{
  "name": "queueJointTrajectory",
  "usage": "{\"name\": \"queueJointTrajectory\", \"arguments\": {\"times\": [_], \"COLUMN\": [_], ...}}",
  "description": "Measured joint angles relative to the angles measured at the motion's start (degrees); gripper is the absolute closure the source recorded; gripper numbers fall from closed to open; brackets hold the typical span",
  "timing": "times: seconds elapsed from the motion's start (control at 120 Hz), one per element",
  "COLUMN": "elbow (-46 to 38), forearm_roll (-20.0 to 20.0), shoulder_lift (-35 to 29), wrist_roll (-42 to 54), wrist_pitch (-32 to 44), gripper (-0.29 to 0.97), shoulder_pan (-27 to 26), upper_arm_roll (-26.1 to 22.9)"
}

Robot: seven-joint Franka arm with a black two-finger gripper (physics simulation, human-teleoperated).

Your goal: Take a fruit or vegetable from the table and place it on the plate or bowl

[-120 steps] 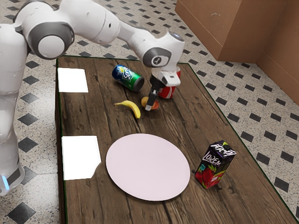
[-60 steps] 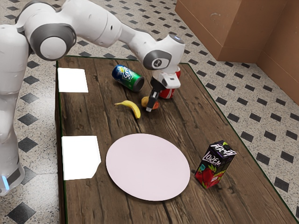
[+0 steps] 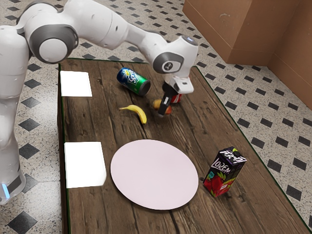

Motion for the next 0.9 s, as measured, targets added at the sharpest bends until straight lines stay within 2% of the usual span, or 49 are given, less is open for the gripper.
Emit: {"name": "queueJointTrajectory", "arguments": {"times": [0.233,0.375,0.542,0.708,0.808,0.9], "elbow": [-2.8,-6.5,-6.9,-4.6,-3.9,-2.8], "forearm_roll": [0.4,0.4,0.5,0.6,1.0,1.1], "shoulder_lift": [-4.8,-8.6,-8.9,-5.9,-4.6,-3.3], "wrist_roll": [-0.5,-1.3,-2.7,-4.0,-4.5,-4.8], "wrist_pitch": [-1.8,-2.3,-2.6,-2.3,-2.4,-2.6], "gripper": [0.45,0.45,0.45,0.45,0.23,0.12], "shoulder_pan": [-0.3,-0.3,-1.4,-3.9,-3.4,-3.1], "upper_arm_roll": [-6.6,-13.9,-21.7,-23.2,-23.1,-23.6]}}
